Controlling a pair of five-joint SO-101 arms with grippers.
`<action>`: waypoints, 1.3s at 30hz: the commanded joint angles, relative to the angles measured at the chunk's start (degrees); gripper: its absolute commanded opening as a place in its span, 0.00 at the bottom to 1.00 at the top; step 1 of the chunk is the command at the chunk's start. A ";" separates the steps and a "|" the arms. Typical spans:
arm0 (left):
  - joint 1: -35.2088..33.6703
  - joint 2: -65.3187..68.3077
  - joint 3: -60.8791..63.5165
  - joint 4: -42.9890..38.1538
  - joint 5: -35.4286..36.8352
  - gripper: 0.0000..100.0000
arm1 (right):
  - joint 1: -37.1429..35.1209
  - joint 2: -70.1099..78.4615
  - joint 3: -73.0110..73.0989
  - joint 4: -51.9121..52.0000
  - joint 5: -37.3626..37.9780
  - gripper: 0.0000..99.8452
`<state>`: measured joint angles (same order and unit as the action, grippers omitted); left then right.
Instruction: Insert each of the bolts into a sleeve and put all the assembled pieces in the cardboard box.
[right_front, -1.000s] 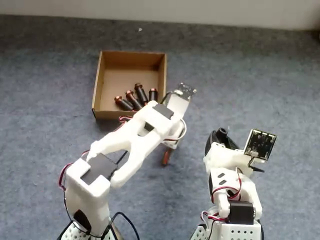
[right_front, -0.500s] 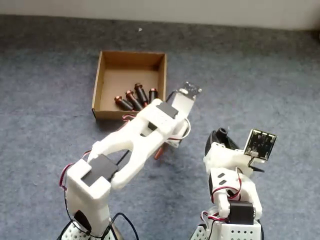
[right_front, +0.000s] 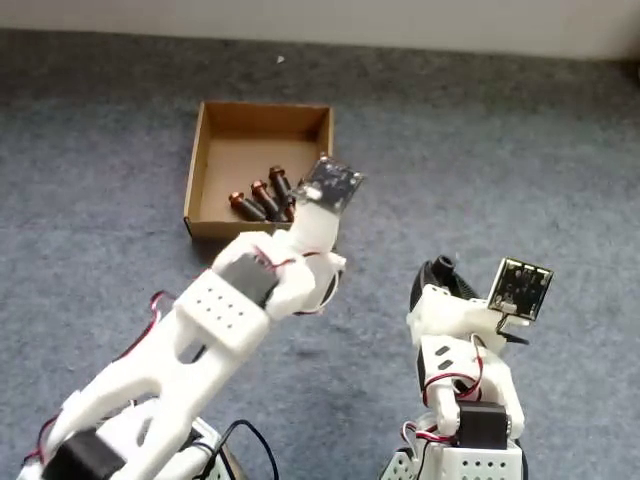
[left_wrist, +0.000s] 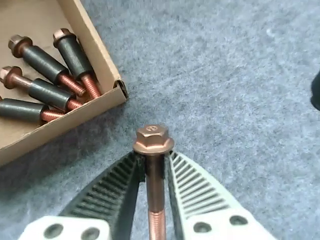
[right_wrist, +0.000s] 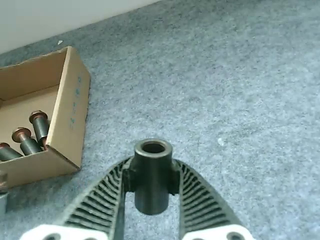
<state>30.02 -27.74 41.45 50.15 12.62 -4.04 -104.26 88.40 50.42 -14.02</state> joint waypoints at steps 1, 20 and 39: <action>-0.92 -13.58 5.85 -2.81 0.35 0.00 | 0.13 -0.92 -0.57 -1.45 0.26 0.00; -8.13 -53.05 29.67 -14.59 0.35 0.00 | -12.62 -0.92 -0.31 -4.44 -4.92 0.00; -8.13 -76.62 34.15 -19.08 -7.21 0.01 | -29.67 -0.92 8.22 -25.27 11.96 0.00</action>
<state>22.37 -103.60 77.41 34.33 7.43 -30.86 -104.09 95.34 30.81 -4.88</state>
